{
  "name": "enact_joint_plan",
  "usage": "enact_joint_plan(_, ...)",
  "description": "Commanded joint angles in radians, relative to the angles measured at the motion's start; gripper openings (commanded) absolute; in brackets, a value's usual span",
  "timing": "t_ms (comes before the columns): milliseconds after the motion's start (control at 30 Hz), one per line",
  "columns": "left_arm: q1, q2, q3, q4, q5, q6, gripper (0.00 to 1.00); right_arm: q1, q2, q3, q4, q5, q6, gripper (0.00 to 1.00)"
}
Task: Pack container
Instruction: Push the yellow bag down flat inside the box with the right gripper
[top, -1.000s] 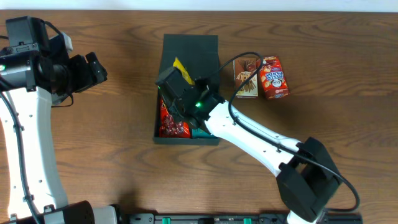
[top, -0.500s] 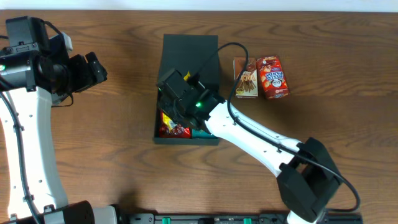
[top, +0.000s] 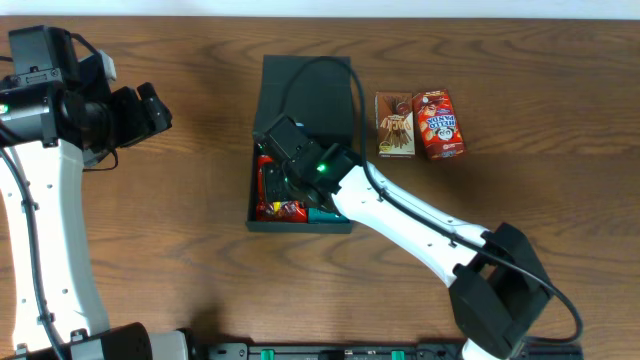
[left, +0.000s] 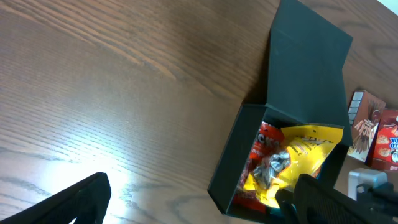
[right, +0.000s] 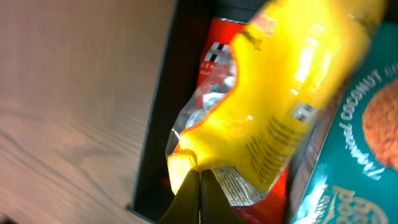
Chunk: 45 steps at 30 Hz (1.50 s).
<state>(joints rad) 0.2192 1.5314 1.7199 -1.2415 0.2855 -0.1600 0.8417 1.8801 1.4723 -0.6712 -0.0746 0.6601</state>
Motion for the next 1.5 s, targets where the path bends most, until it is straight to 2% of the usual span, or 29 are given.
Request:
enact_joint_plan(0,0.003,0.006,-0.005,-0.001,0.003,-0.005,0.95,0.001,-0.015,0.003,-0.023,-0.035,-0.237,0.02)
enact_joint_plan(200,0.003,0.006,-0.005,-0.003,0.003,-0.005,0.95,-0.005,-0.024,0.029,-0.053,-0.033,-0.357,0.02)
enact_joint_plan(400,0.003,0.006,-0.005,-0.003,0.003,-0.005,0.95,-0.024,-0.024,0.123,-0.166,0.037,-0.438,0.02)
enact_joint_plan(600,0.003,0.006,-0.005,-0.003,0.003,-0.005,0.95,-0.023,-0.024,0.185,-0.283,0.046,-0.595,0.01)
enact_joint_plan(733,0.003,0.006,-0.005,-0.003,0.003,-0.004,0.96,-0.027,-0.024,0.228,-0.352,0.074,-0.596,0.01)
enact_joint_plan(867,0.003,0.006,-0.005,-0.003,0.003,-0.005,0.95,-0.021,-0.023,0.233,-0.35,0.056,-0.56,0.02)
enact_joint_plan(900,0.003,0.006,-0.005,-0.003,0.003,-0.005,0.96,-0.014,-0.021,0.233,-0.341,0.026,-0.56,0.06)
enact_joint_plan(1000,0.003,0.006,-0.005,-0.003,0.003,-0.005,0.95,0.011,-0.021,0.233,-0.294,-0.085,-0.571,0.3)
enact_joint_plan(1033,0.003,0.006,-0.005,-0.003,0.003,-0.004,0.95,0.017,-0.021,0.233,-0.283,-0.092,-0.572,0.47)
enact_joint_plan(1067,0.003,0.006,-0.005,-0.003,0.003,-0.004,0.95,0.021,-0.021,0.233,-0.274,-0.091,-0.572,0.7)
enact_joint_plan(1133,0.003,0.006,-0.005,-0.003,0.003,-0.004,0.95,0.015,-0.021,0.233,-0.268,-0.088,-0.572,0.81)
enact_joint_plan(1167,0.003,0.006,-0.005,-0.003,0.003,-0.004,0.95,0.005,-0.021,0.233,-0.267,-0.086,-0.572,0.82)
enact_joint_plan(1267,0.003,0.006,-0.005,-0.005,0.003,-0.004,0.95,-0.027,-0.026,0.235,-0.267,-0.087,-0.575,0.78)
enact_joint_plan(1367,0.003,0.006,-0.005,-0.004,0.002,-0.004,0.95,-0.069,-0.028,0.235,-0.256,-0.086,-0.629,0.53)
enact_joint_plan(1400,0.003,0.006,-0.005,-0.004,0.002,-0.004,0.95,-0.083,-0.028,0.235,-0.253,-0.087,-0.635,0.39)
enact_joint_plan(1467,0.003,0.006,-0.005,-0.004,0.001,-0.004,0.95,-0.108,-0.028,0.235,-0.257,-0.087,-0.628,0.4)
